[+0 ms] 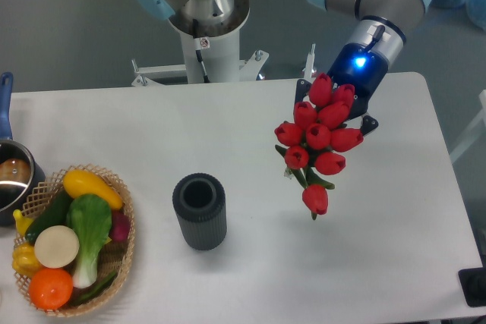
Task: Place the flowers on the table
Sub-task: 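Lift the red tulip bunch upward with the gripper, straightening it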
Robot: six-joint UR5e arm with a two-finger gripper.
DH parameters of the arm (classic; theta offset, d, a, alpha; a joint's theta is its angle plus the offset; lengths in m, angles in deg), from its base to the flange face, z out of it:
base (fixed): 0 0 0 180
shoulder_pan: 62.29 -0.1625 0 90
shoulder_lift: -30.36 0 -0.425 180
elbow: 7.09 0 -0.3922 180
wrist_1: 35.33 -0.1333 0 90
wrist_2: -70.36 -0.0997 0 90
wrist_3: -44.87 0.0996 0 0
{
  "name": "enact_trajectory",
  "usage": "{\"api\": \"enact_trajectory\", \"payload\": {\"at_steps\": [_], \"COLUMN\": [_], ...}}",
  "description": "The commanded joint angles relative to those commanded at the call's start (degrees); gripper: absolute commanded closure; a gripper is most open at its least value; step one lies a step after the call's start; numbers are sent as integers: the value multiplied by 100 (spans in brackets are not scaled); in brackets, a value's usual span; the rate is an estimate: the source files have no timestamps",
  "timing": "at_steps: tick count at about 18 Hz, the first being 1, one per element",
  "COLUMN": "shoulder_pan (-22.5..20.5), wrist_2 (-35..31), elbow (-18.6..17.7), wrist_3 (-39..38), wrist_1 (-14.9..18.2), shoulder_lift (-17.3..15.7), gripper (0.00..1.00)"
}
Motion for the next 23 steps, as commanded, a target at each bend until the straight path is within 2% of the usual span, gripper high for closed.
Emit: {"api": "enact_trajectory", "payload": {"at_steps": [9,15,20,23], "shoulder_pan": [-307,-246,-237,-220], "wrist_2": [18,-17,-728,-1859], "elbow": [-97,-35,44,157], "wrist_3": [-289,-738,-730,-756], "wrist_1": [9,35,18,44], "shoulder_lift": [-184,-343,-325,-448], "gripper": [61,61,61,61]}}
